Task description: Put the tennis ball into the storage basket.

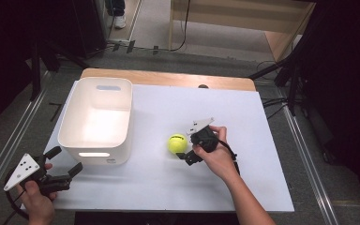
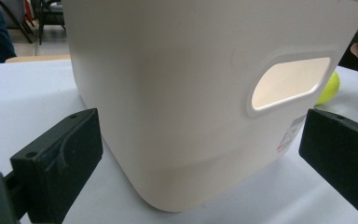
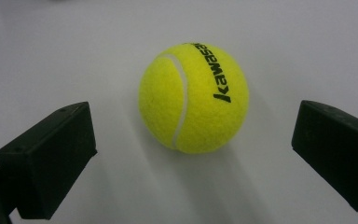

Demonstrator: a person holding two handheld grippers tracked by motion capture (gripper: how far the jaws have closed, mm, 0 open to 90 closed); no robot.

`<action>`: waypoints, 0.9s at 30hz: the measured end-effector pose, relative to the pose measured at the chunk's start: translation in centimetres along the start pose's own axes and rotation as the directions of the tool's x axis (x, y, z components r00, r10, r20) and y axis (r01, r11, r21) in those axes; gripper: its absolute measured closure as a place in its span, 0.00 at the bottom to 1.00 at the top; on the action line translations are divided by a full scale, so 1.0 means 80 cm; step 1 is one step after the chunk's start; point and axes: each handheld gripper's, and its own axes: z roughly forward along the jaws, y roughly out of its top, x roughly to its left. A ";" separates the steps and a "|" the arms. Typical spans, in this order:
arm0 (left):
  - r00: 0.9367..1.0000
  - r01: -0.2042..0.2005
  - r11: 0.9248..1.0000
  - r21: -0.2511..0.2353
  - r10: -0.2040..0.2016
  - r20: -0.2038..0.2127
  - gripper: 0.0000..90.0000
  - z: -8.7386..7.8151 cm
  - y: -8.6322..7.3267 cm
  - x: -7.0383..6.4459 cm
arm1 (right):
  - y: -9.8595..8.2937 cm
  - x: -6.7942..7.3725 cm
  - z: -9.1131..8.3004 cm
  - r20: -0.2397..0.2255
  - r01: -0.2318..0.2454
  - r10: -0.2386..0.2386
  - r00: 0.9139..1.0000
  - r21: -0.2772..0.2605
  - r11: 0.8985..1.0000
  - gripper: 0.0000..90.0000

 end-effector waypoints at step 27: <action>1.000 0.000 1.000 0.001 0.000 0.001 0.00 0.000 0.000 0.000 | 0.011 0.002 0.027 -0.003 0.030 -0.030 1.000 0.069 0.997 0.00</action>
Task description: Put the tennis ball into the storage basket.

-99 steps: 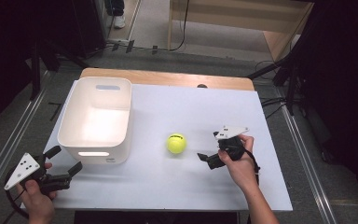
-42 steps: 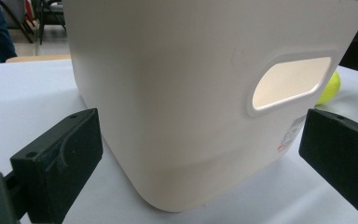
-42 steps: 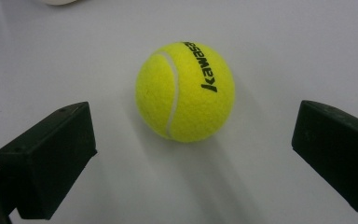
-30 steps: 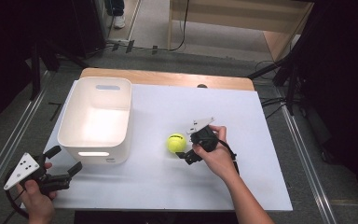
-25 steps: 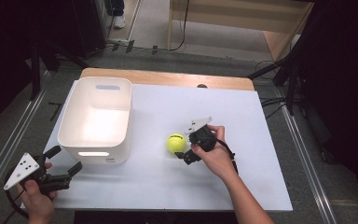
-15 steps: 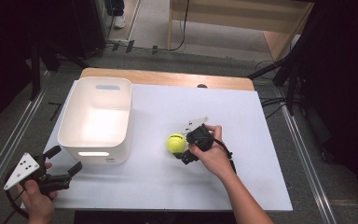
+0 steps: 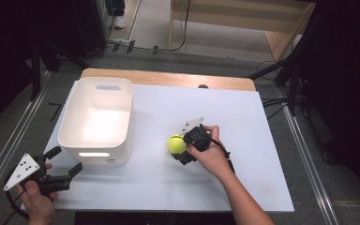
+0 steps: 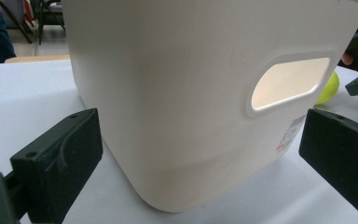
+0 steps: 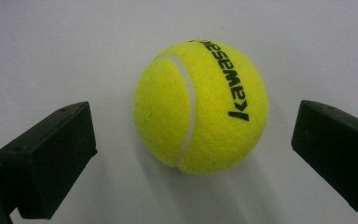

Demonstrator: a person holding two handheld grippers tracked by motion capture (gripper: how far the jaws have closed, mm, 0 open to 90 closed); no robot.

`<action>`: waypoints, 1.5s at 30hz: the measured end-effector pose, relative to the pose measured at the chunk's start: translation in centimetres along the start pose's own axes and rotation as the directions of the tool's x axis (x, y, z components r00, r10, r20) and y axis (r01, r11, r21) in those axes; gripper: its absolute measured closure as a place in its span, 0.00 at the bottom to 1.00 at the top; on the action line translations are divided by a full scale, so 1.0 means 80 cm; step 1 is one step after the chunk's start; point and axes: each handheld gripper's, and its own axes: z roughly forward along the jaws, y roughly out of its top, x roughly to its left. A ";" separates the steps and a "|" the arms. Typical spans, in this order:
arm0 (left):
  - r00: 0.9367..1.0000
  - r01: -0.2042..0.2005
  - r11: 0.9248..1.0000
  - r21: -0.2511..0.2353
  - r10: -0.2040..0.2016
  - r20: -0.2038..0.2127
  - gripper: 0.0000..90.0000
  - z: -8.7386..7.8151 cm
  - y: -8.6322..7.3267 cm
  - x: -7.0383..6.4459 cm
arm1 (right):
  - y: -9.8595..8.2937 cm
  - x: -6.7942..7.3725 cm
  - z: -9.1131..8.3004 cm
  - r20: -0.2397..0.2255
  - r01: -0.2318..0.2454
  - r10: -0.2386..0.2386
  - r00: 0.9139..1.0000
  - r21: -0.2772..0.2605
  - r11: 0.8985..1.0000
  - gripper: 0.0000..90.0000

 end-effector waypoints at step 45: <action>1.000 0.001 1.000 -0.003 -0.001 0.001 0.00 0.000 0.000 0.000 | 0.016 0.000 0.029 0.019 -0.008 0.006 1.000 0.067 0.998 0.26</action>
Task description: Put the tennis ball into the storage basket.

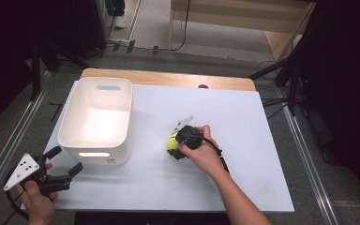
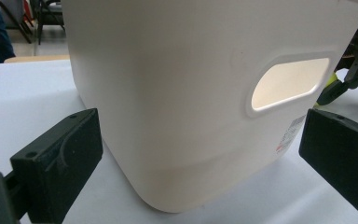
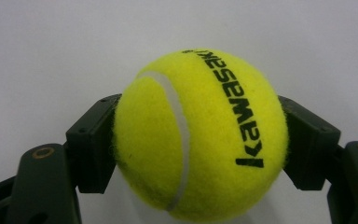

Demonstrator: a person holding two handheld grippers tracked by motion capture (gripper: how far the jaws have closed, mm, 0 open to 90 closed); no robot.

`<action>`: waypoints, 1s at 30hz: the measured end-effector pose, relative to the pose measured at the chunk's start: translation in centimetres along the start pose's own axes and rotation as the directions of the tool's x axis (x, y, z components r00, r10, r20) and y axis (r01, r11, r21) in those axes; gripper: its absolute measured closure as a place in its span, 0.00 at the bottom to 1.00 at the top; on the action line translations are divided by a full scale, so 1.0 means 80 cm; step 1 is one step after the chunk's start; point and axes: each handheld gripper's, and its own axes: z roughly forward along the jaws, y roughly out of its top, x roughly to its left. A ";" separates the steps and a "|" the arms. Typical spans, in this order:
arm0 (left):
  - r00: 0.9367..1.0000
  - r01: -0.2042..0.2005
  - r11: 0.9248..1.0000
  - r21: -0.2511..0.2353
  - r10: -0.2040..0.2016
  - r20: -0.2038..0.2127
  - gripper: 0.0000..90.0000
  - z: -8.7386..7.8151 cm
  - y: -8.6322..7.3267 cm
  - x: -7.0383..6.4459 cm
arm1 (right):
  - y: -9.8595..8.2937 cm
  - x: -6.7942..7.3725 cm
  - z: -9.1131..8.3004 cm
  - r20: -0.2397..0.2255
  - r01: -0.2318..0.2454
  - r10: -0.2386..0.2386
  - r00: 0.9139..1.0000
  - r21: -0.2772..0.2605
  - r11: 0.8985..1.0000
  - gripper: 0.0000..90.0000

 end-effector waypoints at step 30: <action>1.000 0.000 1.000 0.000 0.000 -0.002 0.00 0.000 0.000 0.000 | 0.028 -0.008 -0.044 -0.049 0.004 -0.007 0.999 -0.060 0.998 0.26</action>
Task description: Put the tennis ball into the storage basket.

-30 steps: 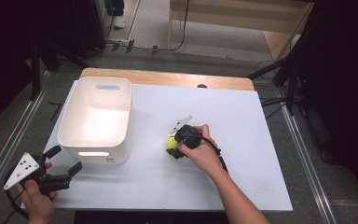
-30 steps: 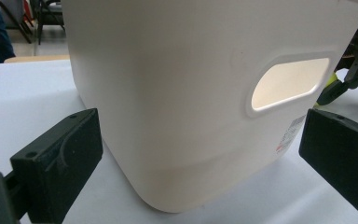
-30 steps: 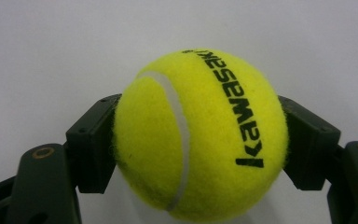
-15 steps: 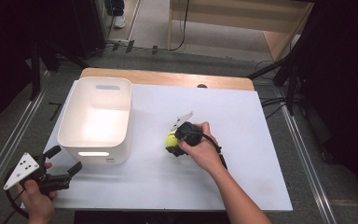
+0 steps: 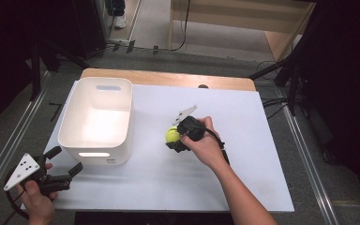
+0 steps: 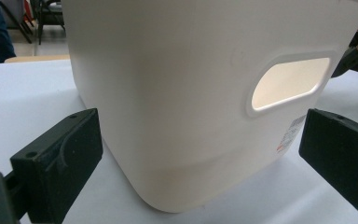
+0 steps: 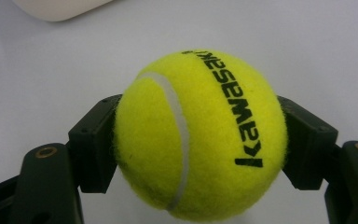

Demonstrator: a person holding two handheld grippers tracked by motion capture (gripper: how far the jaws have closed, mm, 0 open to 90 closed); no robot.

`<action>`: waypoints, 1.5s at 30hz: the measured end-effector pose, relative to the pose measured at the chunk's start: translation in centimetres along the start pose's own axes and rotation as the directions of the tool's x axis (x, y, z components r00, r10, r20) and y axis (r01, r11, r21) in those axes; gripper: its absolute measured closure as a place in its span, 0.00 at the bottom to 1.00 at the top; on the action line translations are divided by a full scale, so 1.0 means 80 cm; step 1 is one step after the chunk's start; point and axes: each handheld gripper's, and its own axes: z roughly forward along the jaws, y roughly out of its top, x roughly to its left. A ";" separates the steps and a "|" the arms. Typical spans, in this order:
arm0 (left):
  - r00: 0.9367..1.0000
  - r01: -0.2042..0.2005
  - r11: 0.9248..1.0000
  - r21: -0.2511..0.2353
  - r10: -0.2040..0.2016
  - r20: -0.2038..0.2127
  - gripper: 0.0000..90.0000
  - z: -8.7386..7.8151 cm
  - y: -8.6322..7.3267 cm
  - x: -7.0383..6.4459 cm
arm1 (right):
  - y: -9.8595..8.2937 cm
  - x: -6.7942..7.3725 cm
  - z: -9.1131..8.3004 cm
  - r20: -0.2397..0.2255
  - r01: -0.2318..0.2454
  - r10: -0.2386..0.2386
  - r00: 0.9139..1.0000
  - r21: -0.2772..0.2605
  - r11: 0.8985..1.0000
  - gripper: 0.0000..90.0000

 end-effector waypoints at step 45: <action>1.000 0.000 1.000 -0.001 0.000 0.003 0.00 0.000 0.000 0.000 | 0.062 0.001 -0.038 -0.070 0.054 -0.056 0.996 -0.025 0.998 0.26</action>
